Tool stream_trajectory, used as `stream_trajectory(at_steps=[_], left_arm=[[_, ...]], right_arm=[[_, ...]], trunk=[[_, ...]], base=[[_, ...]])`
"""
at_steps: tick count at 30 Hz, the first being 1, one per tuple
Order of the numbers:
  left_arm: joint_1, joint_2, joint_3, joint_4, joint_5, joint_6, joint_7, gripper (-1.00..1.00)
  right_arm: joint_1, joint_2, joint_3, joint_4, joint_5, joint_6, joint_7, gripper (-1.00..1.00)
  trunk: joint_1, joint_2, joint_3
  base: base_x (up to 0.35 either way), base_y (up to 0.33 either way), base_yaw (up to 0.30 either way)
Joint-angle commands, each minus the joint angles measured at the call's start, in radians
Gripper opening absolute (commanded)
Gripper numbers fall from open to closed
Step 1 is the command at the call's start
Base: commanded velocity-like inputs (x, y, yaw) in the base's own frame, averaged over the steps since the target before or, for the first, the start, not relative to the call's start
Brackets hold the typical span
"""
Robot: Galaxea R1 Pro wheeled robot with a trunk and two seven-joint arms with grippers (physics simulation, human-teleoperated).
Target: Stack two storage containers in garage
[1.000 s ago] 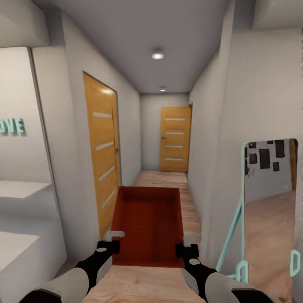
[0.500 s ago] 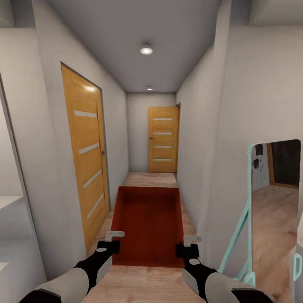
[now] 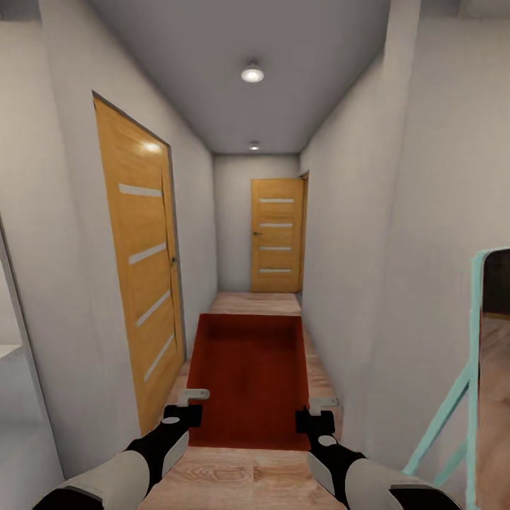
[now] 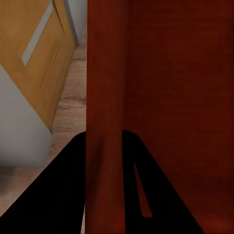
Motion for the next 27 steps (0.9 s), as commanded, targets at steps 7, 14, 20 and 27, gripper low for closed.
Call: stream_trajectory(at_steps=[7,14,20,27], left_arm=[[0.0,0.015,0.021,0.004,0.013,-0.002,0.014,-1.0],[0.0,0.015,0.022,0.004,0.013,-0.002,0.014,-1.0],[0.0,0.019,0.021,0.004,0.013,-0.002,0.014,-1.0],[0.0,0.019,0.021,0.004,0.013,-0.002,0.014,-1.0]], right_arm=[[-0.001,0.0,-0.018,-0.002,0.004,-0.027,-0.022,-1.0],[-0.001,0.0,-0.018,-0.002,0.004,-0.027,-0.022,-1.0],[-0.001,0.0,-0.018,-0.002,0.004,-0.027,-0.022,-1.0],[-0.001,0.0,-0.018,-0.002,0.004,-0.027,-0.022,-1.0]], trunk=[[0.001,0.0,0.0],[0.001,0.0,0.0],[0.001,0.0,0.0],[0.001,0.0,0.0]], base=[[0.321,0.077,0.0],[0.321,0.072,0.0],[0.321,0.072,0.0],[0.321,0.072,0.0]])
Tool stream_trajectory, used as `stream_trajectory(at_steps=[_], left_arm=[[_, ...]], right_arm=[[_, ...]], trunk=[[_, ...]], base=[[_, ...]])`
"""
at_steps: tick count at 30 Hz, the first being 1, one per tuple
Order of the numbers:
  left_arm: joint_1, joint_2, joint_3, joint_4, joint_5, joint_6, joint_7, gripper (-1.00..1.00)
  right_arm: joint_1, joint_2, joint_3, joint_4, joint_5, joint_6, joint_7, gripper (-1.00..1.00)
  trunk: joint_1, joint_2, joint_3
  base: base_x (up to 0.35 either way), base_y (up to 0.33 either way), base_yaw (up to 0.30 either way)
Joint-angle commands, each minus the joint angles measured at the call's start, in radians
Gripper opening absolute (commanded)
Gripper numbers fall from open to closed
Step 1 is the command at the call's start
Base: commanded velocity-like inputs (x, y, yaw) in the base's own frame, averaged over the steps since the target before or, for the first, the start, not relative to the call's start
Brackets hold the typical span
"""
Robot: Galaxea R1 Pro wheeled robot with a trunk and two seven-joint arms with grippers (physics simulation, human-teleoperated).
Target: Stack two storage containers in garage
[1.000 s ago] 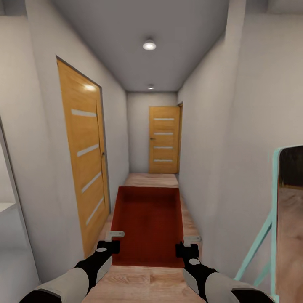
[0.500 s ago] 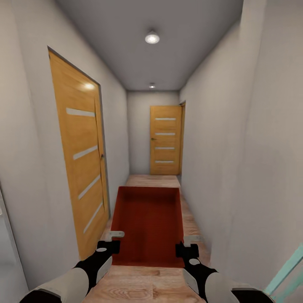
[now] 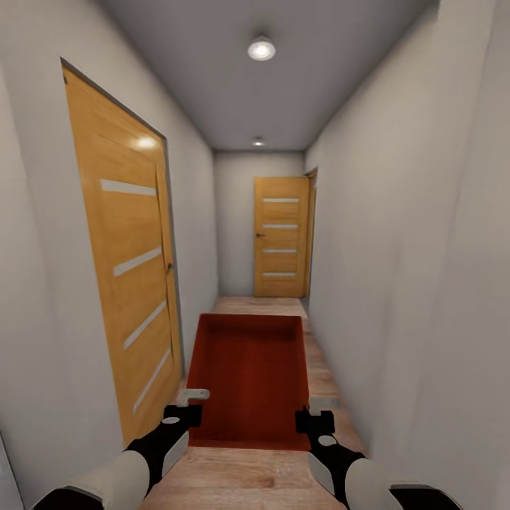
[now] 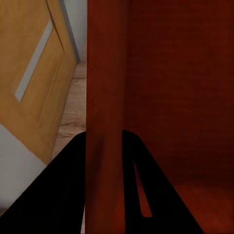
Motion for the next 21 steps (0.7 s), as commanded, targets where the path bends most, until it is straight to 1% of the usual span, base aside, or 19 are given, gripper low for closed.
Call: stream_trajectory(at_steps=[1,21], left_arm=[[0.0,0.019,0.021,0.004,0.013,-0.002,0.014,-1.0],[0.0,0.021,0.022,0.004,0.013,-0.002,0.014,-1.0]], right_arm=[[-0.001,0.0,-0.018,-0.002,0.004,-0.027,-0.022,-1.0],[-0.001,0.0,-0.018,-0.002,0.004,-0.027,-0.022,-1.0]], trunk=[[0.001,0.0,0.0],[0.001,0.0,0.0]], base=[[0.322,0.03,0.0],[0.322,0.003,0.0]])
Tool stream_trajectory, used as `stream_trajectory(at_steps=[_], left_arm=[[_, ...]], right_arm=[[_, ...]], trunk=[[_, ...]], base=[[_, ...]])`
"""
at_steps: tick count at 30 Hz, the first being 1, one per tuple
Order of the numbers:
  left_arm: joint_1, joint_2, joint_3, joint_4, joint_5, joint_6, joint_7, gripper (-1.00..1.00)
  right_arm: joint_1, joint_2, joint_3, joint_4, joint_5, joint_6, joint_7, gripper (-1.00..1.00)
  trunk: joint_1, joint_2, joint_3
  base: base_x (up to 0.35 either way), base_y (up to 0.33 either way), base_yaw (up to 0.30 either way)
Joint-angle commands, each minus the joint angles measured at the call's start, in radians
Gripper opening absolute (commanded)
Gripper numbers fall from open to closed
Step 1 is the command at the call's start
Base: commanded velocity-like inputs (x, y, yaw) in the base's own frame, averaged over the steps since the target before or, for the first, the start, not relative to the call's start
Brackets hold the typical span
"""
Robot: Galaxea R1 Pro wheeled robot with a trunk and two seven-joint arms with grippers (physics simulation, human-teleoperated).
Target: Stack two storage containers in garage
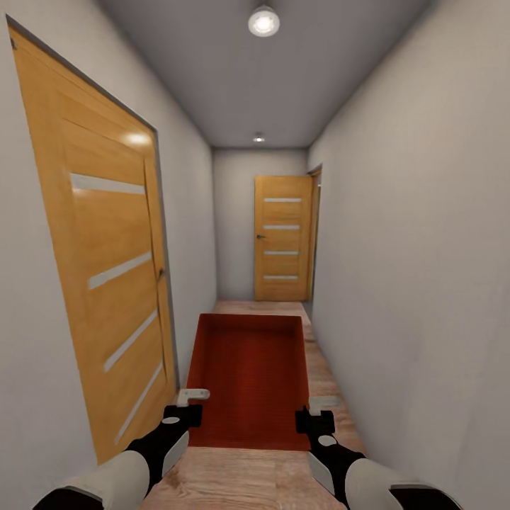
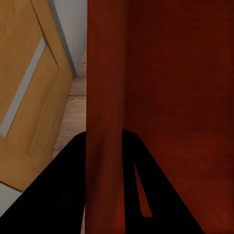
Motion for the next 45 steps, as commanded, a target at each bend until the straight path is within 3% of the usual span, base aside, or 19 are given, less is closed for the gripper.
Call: stream_trajectory(at_steps=[1,17,25,45], left_arm=[[0.0,0.021,0.022,0.004,0.013,-0.002,0.014,-1.0],[0.0,0.021,0.022,0.004,0.014,-0.002,0.014,-1.0],[0.0,0.022,0.02,0.004,0.079,-0.002,0.013,-1.0],[0.0,0.022,0.02,0.005,0.087,-0.001,0.013,-1.0]], right_arm=[[-0.001,0.0,-0.018,-0.002,0.004,-0.027,-0.022,-1.0],[-0.001,-0.001,-0.018,-0.002,0.004,-0.026,-0.022,-1.0],[-0.001,-0.002,-0.018,-0.002,0.004,-0.025,-0.022,-1.0],[-0.001,-0.002,-0.018,-0.002,0.004,-0.027,-0.022,-1.0]], trunk=[[0.001,0.0,0.0],[0.001,0.0,0.0],[0.001,0.0,0.0],[0.001,0.0,0.0]], base=[[0.323,0.0,0.0],[0.323,0.0,0.0],[0.323,0.0,0.0],[0.323,0.0,0.0]])
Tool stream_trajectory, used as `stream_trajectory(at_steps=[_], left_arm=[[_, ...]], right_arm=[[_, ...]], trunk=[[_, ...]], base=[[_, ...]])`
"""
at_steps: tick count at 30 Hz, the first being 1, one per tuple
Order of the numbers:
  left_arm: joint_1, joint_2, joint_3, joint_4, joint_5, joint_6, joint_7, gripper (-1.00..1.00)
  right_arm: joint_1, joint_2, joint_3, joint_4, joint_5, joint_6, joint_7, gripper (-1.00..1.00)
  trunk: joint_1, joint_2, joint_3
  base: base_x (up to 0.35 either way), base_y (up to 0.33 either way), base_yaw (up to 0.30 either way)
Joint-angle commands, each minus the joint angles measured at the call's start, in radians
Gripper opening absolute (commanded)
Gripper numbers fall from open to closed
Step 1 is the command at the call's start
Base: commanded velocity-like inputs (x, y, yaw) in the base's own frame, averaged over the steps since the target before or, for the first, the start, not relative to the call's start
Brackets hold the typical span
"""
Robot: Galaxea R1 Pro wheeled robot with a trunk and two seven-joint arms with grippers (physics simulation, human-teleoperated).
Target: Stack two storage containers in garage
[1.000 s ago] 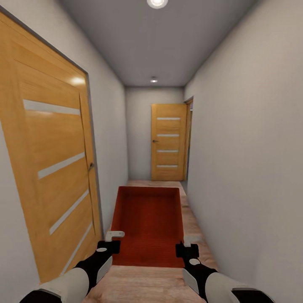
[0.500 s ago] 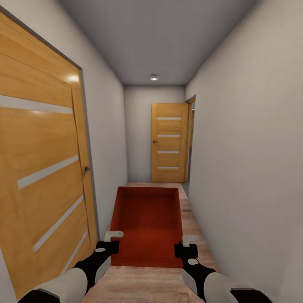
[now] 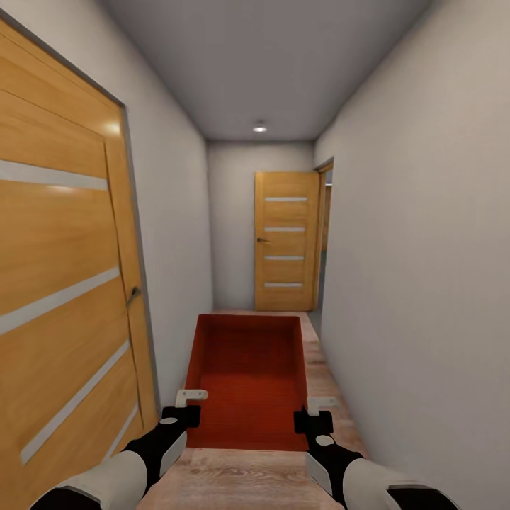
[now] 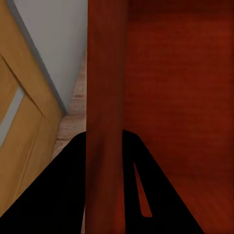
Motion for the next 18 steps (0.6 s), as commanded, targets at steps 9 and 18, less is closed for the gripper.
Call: stream_trajectory(at_steps=[9,18], left_arm=[[-0.001,0.009,0.054,0.004,0.046,-0.001,0.02,-1.0],[-0.001,0.009,0.054,0.004,0.046,-0.001,0.02,-1.0]], right_arm=[[0.0,-0.011,-0.026,-0.002,0.006,-0.035,-0.008,-1.0],[0.0,-0.012,-0.026,-0.002,0.006,-0.035,-0.008,-1.0]], trunk=[[0.001,0.0,0.0],[0.001,0.0,0.0]], base=[[0.323,0.0,0.0],[0.323,0.0,0.0]])
